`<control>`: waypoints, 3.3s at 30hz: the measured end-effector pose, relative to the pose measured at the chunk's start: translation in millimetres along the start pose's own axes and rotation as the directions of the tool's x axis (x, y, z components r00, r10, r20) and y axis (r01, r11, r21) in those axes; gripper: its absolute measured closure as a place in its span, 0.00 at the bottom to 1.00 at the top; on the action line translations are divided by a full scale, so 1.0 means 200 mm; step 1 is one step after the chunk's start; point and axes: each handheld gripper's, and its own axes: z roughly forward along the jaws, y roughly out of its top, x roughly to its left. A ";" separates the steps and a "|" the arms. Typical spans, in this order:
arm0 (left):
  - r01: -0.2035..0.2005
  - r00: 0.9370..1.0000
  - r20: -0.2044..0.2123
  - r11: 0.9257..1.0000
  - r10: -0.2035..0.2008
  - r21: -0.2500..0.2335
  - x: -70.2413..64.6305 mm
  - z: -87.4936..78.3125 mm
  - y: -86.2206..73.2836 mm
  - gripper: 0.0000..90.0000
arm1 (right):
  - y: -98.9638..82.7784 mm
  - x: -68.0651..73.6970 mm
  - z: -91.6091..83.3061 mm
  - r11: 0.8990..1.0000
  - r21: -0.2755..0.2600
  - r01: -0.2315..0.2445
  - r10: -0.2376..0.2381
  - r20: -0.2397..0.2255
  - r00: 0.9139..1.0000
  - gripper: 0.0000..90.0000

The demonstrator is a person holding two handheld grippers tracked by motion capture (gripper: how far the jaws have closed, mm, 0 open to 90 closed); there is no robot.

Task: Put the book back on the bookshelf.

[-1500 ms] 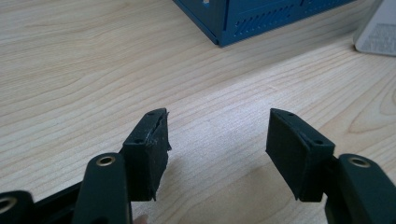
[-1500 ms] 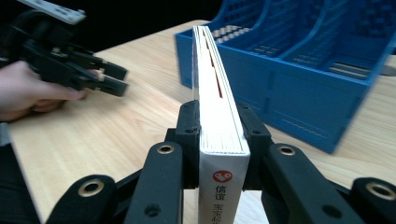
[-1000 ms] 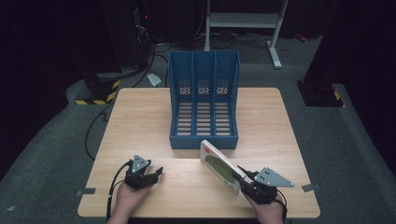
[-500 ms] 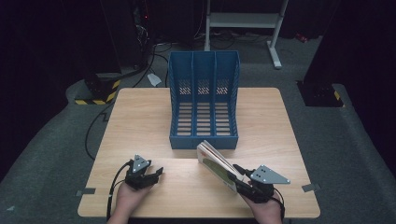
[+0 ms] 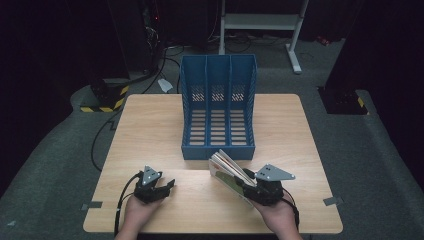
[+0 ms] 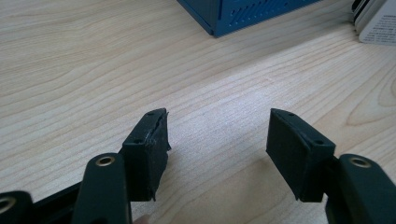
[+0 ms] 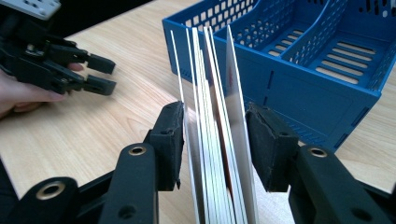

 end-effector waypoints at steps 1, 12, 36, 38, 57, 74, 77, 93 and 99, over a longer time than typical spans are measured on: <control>-0.004 1.000 0.001 1.000 0.004 0.002 0.00 0.00 0.00 0.43 | 0.01 0.00 0.01 1.000 0.012 -0.004 0.004 0.005 1.000 0.64; -0.001 1.000 0.001 1.000 0.001 0.001 0.00 0.00 0.00 0.43 | 0.10 0.03 0.06 0.995 0.093 0.040 -0.045 0.059 0.997 0.71; -0.005 1.000 -0.009 0.999 0.006 0.046 -0.01 0.02 0.01 0.40 | 0.11 0.04 0.08 0.990 0.132 0.041 -0.053 0.091 0.994 0.84; 0.000 1.000 -0.012 0.999 0.001 0.046 -0.01 0.02 0.01 0.40 | 0.11 0.04 0.08 0.990 0.134 0.043 -0.055 0.091 0.994 0.85; -0.006 1.000 -0.009 0.999 0.006 0.048 -0.01 0.03 0.01 0.37 | 0.13 0.04 0.02 0.995 0.093 0.034 -0.045 0.114 0.992 0.85; -0.006 1.000 -0.009 0.999 0.006 0.049 -0.01 0.03 0.01 0.37 | 0.27 -0.02 -0.15 0.999 0.031 0.007 -0.011 0.137 0.991 0.85; -0.006 1.000 -0.009 0.999 0.007 0.048 -0.01 0.03 0.01 0.37 | 0.30 -0.03 -0.17 1.000 0.019 0.006 -0.009 0.149 0.989 0.85; -0.006 1.000 -0.009 0.999 0.006 0.049 -0.01 0.03 0.01 0.37 | 0.46 -0.14 -0.19 0.997 -0.082 -0.005 0.025 0.242 0.970 0.86; -0.006 1.000 -0.009 0.999 0.006 0.048 -0.01 0.03 0.01 0.37 | 0.51 -0.18 -0.16 0.992 -0.122 -0.028 0.061 0.274 0.960 0.86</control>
